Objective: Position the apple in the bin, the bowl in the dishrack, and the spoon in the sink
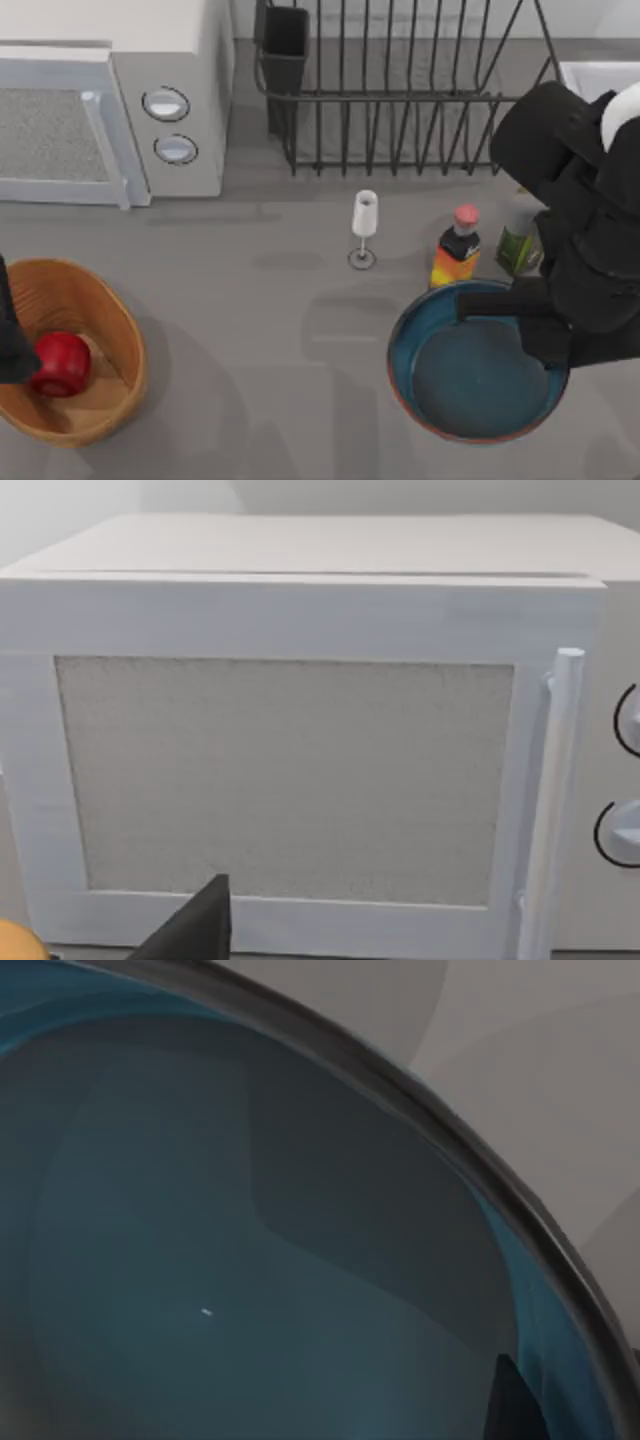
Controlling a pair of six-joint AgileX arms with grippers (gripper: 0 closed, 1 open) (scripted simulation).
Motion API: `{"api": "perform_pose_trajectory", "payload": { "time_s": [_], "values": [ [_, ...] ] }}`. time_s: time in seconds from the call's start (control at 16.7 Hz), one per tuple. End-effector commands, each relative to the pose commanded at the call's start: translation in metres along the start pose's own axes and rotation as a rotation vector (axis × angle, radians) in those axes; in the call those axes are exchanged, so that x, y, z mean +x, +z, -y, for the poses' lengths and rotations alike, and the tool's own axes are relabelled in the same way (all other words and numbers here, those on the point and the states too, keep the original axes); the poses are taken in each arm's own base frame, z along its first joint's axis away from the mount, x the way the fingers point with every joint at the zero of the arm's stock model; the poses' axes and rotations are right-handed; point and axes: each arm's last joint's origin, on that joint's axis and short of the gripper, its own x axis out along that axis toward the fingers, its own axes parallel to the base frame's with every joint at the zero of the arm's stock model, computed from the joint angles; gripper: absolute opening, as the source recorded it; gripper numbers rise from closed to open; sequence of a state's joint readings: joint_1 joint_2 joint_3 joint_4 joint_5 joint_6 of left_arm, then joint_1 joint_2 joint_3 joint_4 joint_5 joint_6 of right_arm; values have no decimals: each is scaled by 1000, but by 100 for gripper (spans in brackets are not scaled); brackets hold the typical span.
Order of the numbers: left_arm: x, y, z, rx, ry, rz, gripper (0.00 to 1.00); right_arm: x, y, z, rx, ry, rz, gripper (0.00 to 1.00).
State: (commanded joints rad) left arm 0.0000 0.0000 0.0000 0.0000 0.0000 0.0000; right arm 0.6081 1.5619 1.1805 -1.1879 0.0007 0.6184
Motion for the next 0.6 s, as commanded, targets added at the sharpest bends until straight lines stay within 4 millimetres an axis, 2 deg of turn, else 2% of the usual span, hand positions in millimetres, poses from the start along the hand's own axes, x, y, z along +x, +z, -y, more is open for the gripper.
{"api": "perform_pose_trajectory", "payload": {
  "time_s": [0.36,0.6],
  "values": [
    [0,0,0,0,0,0,100,0,1,-3,-15,-1,20,0],
    [0,0,0,0,0,0,100,-17,6,-27,-146,0,258,0]
  ]
}}
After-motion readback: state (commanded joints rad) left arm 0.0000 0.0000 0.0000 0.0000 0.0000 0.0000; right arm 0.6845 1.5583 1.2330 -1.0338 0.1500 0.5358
